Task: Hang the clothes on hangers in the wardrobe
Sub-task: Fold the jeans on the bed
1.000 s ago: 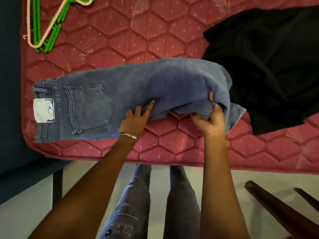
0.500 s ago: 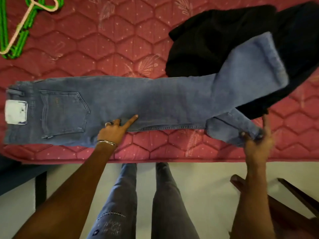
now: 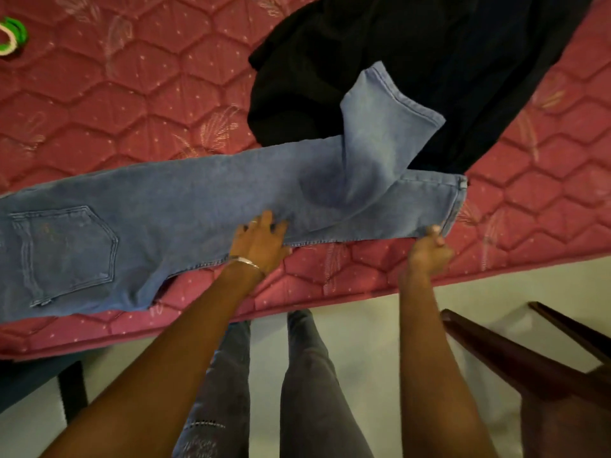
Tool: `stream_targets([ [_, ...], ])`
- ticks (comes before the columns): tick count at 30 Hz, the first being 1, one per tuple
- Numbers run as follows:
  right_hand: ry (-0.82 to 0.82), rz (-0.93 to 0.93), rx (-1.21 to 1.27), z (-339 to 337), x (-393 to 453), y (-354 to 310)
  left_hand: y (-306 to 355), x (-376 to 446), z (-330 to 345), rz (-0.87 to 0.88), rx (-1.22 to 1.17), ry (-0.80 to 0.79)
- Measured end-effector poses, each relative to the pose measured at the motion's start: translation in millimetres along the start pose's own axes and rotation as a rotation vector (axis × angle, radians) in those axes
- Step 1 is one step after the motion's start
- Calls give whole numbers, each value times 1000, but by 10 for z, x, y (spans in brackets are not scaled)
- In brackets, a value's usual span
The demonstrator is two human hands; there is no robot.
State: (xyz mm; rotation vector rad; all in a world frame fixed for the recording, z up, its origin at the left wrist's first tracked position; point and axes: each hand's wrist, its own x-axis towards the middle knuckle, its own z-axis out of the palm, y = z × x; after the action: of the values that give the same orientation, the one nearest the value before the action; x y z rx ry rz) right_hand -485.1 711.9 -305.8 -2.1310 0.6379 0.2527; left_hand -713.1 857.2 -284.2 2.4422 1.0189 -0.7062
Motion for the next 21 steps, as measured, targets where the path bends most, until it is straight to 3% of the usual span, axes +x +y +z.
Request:
stream_targets([
  [3,-161,160,94,42,-79,139,476,328,-213,126,-383,196],
  [5,-176,112,110,31,-53,141,829,557,-379,152,-540,362],
  [7,-269,10,177,80,-144,-43,1012,663,-500,96,-642,376],
  [11,-682,-39,234,380,-130,-640,1248,874,-459,175,-703,375],
  [16,-808,173,309,329,-152,-1064,975,728,-282,111,-859,478],
  [19,-861,-156,437,-126,-142,-940,730,649,-204,57,-895,514],
  [20,-848,-222,521,-266,-162,-804,619,628,-179,61,-846,536],
  [21,-796,-164,600,-345,-151,-653,520,629,-133,82,-751,543],
])
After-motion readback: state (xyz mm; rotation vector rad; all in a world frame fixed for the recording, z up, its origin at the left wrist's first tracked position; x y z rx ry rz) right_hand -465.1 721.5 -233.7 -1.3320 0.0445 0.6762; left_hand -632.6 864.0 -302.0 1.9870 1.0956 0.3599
